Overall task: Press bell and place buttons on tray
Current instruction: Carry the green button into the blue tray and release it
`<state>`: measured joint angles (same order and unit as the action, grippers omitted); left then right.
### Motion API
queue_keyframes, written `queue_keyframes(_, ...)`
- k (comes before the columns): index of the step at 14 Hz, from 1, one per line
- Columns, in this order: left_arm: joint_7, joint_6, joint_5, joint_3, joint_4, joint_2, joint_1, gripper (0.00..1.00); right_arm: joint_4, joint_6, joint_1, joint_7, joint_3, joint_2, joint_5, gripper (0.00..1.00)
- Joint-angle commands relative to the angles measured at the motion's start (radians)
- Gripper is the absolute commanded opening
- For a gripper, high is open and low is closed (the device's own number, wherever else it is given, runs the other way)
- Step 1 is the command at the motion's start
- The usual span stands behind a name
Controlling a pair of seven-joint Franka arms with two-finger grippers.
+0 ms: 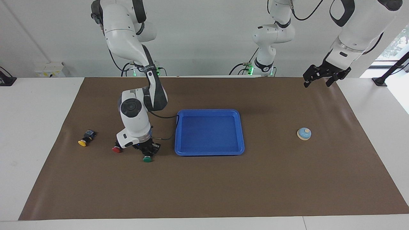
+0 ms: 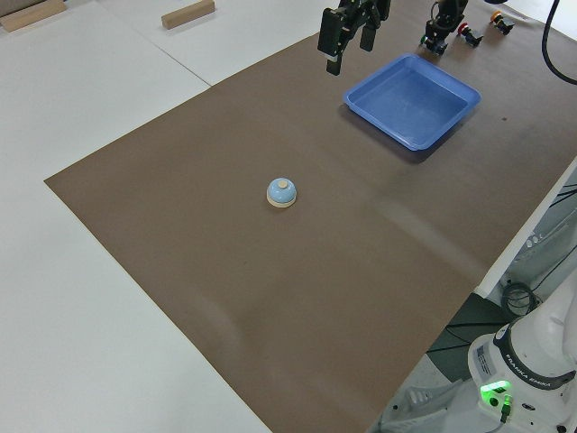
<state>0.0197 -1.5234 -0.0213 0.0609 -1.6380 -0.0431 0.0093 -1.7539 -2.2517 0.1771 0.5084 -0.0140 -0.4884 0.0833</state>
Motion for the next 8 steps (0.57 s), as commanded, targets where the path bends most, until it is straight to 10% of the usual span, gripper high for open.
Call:
queue_keyframes(1, 0.013, 0.031, -0.014, -0.094, 0.01, -0.007, -0.096, 1.0, 0.04, 0.088, -0.001, 0.024, -0.008, 0.016, 0.004, 0.0)
queue_keyframes(8, 0.013, 0.04, -0.014, -0.162, 0.014, -0.015, -0.155, 1.0, 0.252, 0.376, 0.162, 0.153, -0.058, 0.017, -0.083, 0.0)
